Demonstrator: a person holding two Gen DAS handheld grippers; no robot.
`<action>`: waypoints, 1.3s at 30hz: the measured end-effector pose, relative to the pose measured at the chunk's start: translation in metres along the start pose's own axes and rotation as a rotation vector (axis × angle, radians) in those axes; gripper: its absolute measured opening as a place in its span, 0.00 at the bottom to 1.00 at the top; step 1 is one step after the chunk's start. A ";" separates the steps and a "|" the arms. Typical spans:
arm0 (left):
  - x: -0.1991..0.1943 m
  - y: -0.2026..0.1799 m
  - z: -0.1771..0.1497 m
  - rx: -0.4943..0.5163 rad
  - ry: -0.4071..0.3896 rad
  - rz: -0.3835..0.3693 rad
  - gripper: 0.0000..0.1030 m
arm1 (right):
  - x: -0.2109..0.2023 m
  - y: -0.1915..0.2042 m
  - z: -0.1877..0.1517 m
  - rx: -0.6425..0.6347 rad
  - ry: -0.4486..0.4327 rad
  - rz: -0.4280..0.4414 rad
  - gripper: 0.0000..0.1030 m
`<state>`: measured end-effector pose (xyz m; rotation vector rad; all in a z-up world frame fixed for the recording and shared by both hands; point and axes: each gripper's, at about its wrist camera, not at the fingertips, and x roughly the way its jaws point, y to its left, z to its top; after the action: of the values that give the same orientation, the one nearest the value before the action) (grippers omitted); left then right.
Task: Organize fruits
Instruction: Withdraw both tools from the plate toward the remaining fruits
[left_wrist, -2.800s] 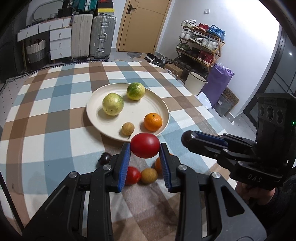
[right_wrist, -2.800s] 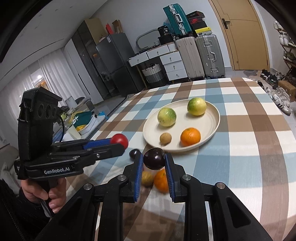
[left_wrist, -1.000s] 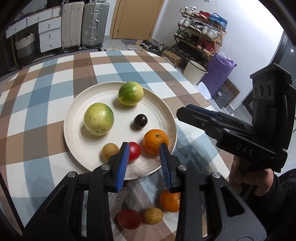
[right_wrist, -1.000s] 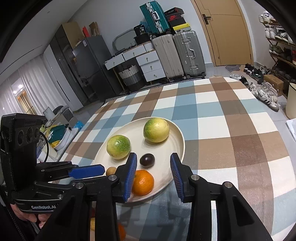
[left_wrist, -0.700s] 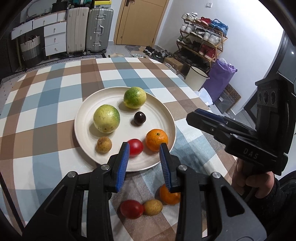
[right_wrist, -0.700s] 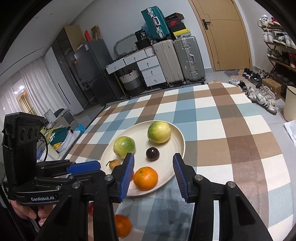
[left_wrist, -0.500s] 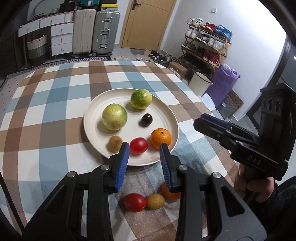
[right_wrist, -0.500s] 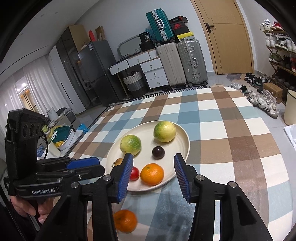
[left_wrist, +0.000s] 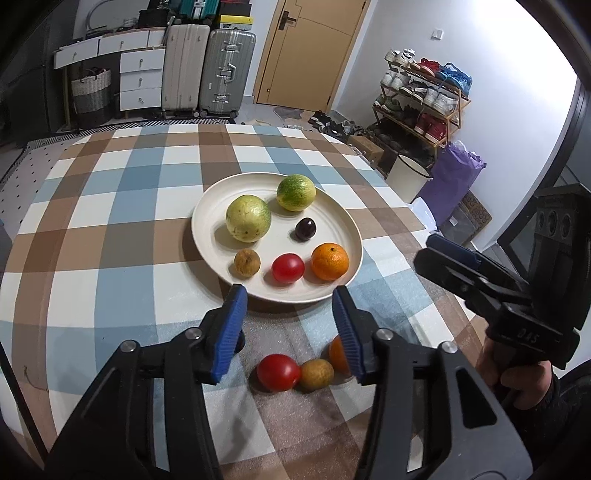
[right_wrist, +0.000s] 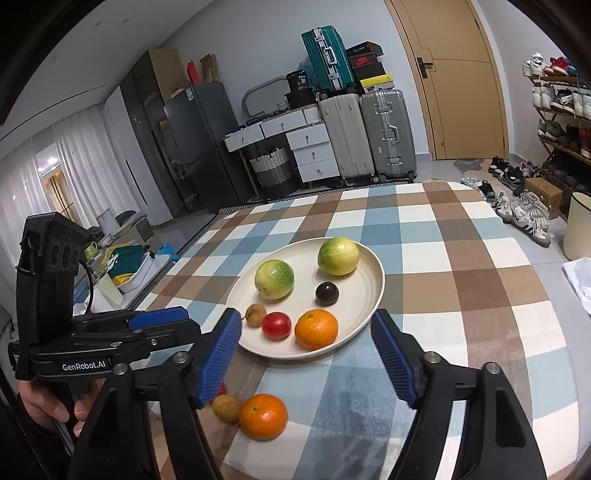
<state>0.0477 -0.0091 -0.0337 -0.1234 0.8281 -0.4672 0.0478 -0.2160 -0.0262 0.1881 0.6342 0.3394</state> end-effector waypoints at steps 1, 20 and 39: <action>-0.001 0.001 -0.001 -0.002 -0.002 0.002 0.46 | -0.002 0.001 -0.001 -0.002 -0.003 0.001 0.75; -0.038 0.017 -0.043 -0.053 -0.054 0.105 0.89 | -0.008 0.023 -0.038 -0.032 0.055 -0.037 0.83; -0.041 0.047 -0.079 -0.129 -0.035 0.115 0.99 | 0.018 0.027 -0.066 -0.004 0.178 -0.049 0.83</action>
<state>-0.0174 0.0569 -0.0725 -0.2010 0.8258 -0.3023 0.0151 -0.1800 -0.0809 0.1389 0.8122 0.3123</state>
